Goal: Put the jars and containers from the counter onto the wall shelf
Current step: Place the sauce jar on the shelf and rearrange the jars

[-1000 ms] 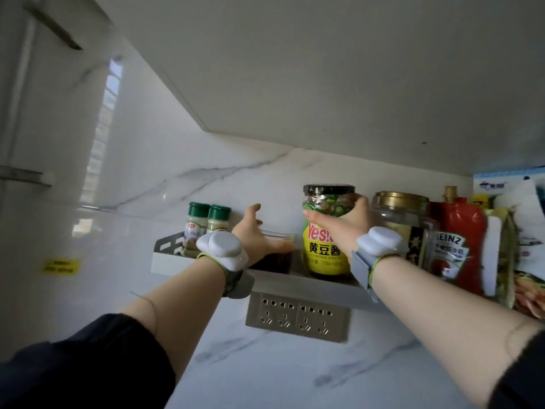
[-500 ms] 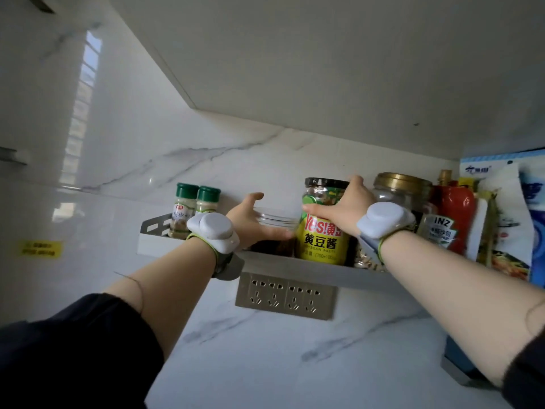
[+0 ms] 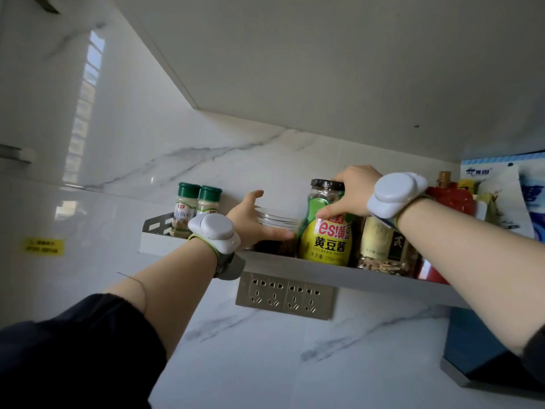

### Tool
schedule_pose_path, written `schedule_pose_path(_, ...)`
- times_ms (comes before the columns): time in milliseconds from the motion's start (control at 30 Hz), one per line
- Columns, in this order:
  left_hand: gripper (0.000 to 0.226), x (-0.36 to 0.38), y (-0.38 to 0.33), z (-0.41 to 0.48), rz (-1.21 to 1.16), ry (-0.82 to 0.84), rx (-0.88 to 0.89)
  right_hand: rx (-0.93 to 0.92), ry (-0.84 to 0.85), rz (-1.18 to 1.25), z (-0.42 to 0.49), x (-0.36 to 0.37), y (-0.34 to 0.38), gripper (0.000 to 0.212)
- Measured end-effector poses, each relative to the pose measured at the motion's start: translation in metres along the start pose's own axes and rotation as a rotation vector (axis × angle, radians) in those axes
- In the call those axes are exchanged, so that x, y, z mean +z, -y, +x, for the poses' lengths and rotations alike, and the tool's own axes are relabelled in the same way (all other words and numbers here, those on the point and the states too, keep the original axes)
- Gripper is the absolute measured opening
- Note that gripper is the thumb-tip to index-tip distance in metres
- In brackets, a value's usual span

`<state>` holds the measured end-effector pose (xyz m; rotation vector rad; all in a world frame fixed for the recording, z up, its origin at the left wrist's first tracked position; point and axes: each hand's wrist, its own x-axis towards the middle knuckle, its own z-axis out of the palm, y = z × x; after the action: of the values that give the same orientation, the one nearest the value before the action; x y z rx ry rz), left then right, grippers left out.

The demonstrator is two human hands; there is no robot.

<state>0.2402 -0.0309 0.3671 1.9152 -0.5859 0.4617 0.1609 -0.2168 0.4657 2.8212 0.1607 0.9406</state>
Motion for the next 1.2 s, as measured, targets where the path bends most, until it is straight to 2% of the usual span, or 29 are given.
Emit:
schedule_pose_path(100, 0.101, 0.000, -0.001, 0.000, 0.055, 0.023, -0.011, -0.030, -0.014, -0.021, -0.005, 0.006, -0.006, 0.064)
schedule_pose_path(167, 0.092, 0.000, -0.001, -0.001, 0.088, 0.021, -0.005, -0.039, -0.047, 0.034, -0.007, 0.008, -0.013, 0.081)
schedule_pose_path(200, 0.092, 0.000, -0.002, -0.001, 0.102, 0.018, 0.001, -0.029, -0.123, 0.096, -0.009, 0.006, -0.018, 0.085)
schedule_pose_path(267, 0.097, 0.000, -0.002, -0.001, 0.135, 0.015, 0.009, 0.011, -0.348, 0.168, -0.010, 0.000, -0.038, 0.079)
schedule_pose_path(300, 0.098, 0.000, -0.002, 0.000, 0.146, 0.012, 0.015, 0.077, -0.390, 0.160, -0.009, -0.003, -0.052, 0.076)
schedule_pose_path(333, 0.099, 0.000, -0.002, 0.001, 0.152, 0.016, 0.022, 0.168, -0.346, 0.137, -0.009, -0.004, -0.067, 0.077)
schedule_pose_path(400, 0.101, -0.001, -0.002, 0.000, 0.160, 0.022, 0.028, 0.306, -0.128, 0.085, -0.012, -0.002, -0.085, 0.084)
schedule_pose_path(467, 0.109, -0.002, -0.003, 0.000, 0.175, 0.025, 0.038, 0.292, -0.035, 0.098, -0.013, 0.002, -0.094, 0.072)
schedule_pose_path(567, 0.122, -0.001, -0.004, 0.000, 0.172, 0.041, 0.043, 0.251, -0.011, 0.184, -0.013, -0.006, -0.099, 0.060)
schedule_pose_path(667, 0.124, 0.000, -0.006, 0.000, 0.169, 0.052, 0.043, 0.231, 0.019, 0.239, -0.011, -0.011, -0.106, 0.056)
schedule_pose_path(867, 0.124, 0.004, -0.008, -0.003, 0.132, 0.049, 0.032, 0.174, 0.035, 0.412, -0.020, -0.010, -0.126, 0.064)
schedule_pose_path(1000, 0.126, 0.003, -0.011, -0.005, 0.119, 0.048, 0.011, 0.162, 0.020, 0.518, -0.026, -0.009, -0.133, 0.057)
schedule_pose_path(1200, 0.108, 0.001, -0.009, -0.004, 0.139, 0.062, 0.021, 0.146, 0.083, 0.556, -0.021, -0.013, -0.141, 0.053)
